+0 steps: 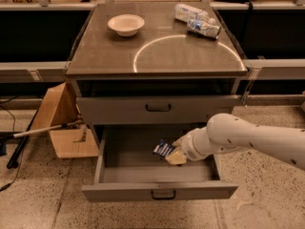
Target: Place rxbar blueberry into middle drawer
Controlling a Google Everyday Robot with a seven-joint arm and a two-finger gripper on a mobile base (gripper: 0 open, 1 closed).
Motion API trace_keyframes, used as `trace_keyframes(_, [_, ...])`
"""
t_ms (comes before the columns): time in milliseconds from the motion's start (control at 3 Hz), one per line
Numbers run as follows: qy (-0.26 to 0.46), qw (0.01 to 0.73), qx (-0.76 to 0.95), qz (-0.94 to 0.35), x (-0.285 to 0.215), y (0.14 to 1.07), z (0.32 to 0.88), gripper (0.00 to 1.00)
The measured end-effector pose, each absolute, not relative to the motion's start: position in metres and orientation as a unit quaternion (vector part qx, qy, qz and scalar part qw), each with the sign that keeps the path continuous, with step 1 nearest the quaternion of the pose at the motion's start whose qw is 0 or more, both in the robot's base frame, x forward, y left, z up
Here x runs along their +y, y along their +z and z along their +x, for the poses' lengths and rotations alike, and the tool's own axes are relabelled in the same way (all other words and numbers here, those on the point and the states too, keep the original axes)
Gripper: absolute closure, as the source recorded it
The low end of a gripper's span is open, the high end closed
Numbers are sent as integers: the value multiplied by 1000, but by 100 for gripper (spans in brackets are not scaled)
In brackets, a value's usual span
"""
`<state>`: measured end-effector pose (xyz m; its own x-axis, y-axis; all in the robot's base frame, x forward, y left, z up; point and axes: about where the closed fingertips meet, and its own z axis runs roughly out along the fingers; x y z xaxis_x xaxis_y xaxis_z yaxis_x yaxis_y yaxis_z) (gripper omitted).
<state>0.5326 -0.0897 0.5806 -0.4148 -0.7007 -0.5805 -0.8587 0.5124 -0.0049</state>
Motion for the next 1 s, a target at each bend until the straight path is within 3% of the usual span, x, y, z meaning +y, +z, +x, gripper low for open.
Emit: trace_keyframes(1000, [153,253,839,-458,-88,551,544,100])
